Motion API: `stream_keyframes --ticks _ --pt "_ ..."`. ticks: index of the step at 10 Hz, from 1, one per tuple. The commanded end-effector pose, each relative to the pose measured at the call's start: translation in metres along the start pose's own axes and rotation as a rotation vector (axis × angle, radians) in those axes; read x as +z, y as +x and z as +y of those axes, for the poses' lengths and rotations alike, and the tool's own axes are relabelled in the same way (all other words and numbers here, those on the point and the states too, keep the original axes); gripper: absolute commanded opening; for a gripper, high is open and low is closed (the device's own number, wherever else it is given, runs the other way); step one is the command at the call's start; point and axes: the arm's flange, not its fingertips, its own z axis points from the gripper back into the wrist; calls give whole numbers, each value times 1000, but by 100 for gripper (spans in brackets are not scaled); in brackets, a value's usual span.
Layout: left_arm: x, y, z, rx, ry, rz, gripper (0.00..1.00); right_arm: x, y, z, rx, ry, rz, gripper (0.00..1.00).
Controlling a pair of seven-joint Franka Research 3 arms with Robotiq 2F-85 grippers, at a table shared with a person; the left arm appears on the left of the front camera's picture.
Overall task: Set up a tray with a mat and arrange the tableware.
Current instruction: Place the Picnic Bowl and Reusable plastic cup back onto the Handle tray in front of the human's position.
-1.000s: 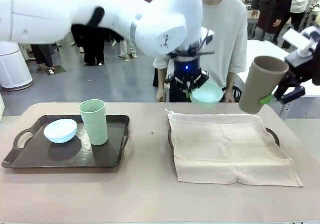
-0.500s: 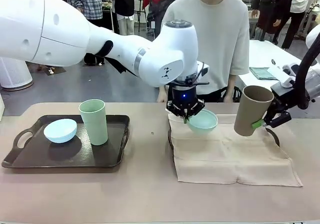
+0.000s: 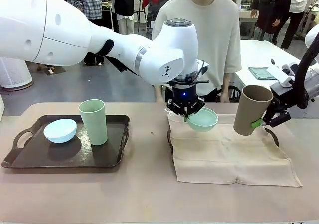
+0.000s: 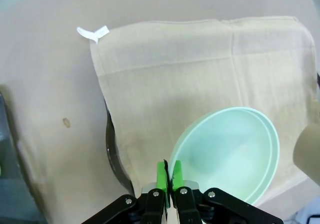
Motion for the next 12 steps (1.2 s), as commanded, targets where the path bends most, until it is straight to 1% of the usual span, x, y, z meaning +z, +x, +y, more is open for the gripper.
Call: stream_keyframes --ticks 1,3,4,8,12 --pt "-10 -1 0 13 -20 -51 4 -10 -12 -3 -22 18 -36 81" --pt "-21 -2 -3 -6 -12 -79 4 -15 -20 -6 -26 15 -31 81" --pt "-29 -2 -6 -6 -15 -75 4 -17 -25 -7 -28 19 -31 81" --pt "-53 0 -7 -6 5 2 4 -32 -49 -13 -20 4 -31 81" --pt "-53 -1 -6 -1 0 -1 4 -45 -64 -16 -11 13 -25 81"
